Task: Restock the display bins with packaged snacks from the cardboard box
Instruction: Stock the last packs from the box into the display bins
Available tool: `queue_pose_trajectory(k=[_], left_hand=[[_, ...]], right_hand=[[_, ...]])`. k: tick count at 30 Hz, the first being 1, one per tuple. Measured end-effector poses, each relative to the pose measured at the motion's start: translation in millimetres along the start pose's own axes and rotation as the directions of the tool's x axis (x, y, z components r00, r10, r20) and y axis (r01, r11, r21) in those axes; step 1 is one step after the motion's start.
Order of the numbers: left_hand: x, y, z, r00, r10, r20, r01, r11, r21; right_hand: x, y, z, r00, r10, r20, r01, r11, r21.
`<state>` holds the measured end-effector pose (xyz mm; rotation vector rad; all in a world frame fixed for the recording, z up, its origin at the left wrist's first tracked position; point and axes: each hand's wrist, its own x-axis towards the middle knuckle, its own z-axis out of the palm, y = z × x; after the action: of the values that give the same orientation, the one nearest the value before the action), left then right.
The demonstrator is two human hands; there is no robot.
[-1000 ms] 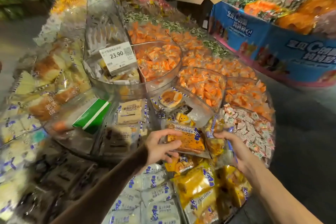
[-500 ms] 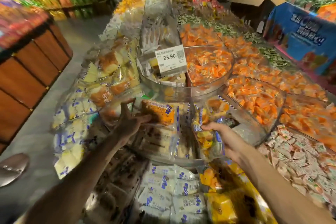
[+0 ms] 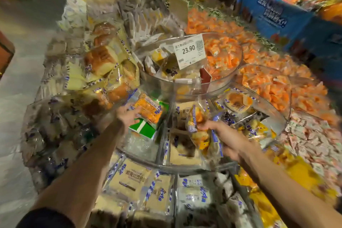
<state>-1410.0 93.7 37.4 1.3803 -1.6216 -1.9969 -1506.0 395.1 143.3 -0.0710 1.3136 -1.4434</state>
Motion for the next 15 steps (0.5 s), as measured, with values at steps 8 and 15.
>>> queue_pose_trajectory(k=[8, 15], left_hand=[[51.0, -10.0, 13.1, 0.998, -0.039, -0.051, 0.046, 0.988, 0.148], [16.1, -11.9, 1.2, 0.915, 0.404, -0.004, -0.252, 0.577, 0.777]], right_hand=[[8.7, 22.3, 41.7, 0.996, -0.033, -0.077, 0.04, 0.994, 0.101], [10.0, 25.8, 62.2, 0.995, -0.067, -0.075, 0.081, 0.974, 0.212]])
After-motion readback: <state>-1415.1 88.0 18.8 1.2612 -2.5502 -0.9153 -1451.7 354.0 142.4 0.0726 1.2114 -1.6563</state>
